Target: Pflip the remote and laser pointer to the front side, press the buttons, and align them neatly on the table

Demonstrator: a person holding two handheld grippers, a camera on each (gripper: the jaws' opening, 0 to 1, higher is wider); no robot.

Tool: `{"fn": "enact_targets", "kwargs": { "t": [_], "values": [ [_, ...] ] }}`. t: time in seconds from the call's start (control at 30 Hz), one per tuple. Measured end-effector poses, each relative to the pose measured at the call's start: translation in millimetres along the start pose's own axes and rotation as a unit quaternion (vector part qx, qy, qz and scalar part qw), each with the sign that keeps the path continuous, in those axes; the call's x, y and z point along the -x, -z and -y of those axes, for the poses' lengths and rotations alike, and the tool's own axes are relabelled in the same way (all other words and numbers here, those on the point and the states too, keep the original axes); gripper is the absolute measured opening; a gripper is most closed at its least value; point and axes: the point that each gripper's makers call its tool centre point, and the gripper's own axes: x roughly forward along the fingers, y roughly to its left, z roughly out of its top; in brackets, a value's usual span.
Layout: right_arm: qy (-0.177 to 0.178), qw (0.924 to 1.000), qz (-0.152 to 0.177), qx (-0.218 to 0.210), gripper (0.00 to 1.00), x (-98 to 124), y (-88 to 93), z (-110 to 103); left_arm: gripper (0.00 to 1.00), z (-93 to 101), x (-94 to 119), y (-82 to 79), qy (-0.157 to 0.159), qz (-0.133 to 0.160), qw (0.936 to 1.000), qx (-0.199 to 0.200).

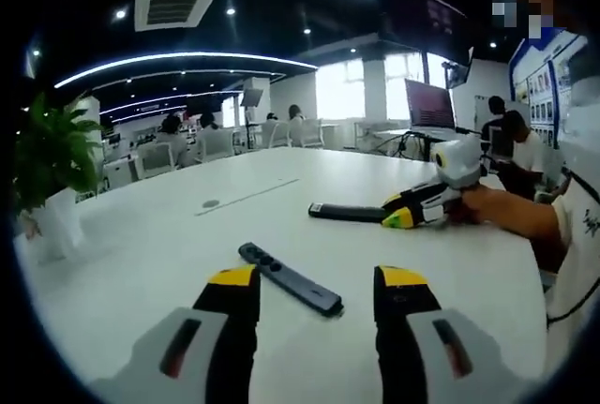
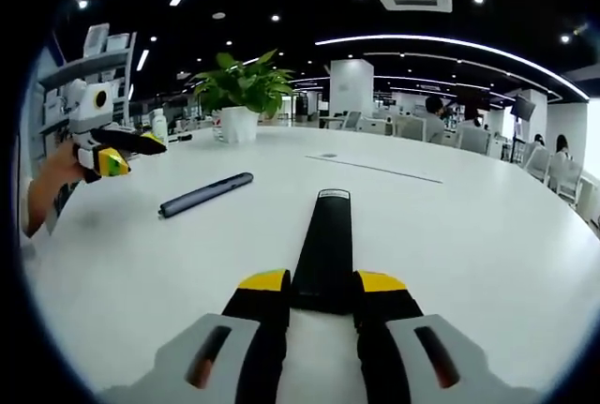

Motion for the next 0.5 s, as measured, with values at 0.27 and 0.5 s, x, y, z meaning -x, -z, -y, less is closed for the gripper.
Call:
{"fn": "enact_targets", "kwargs": {
  "t": [0.27,0.5],
  "values": [
    [-0.004,1.0000,-0.001,-0.002,0.30,1,0.3,-2,0.49,-17.0,7,-22.9,-0.027,0.021,0.9990,-0.028],
    [-0.009,1.0000,-0.003,0.000,0.30,2,0.9,-4,0.49,-23.6,8,-36.4,-0.022,0.025,0.9988,-0.037]
  ]
}}
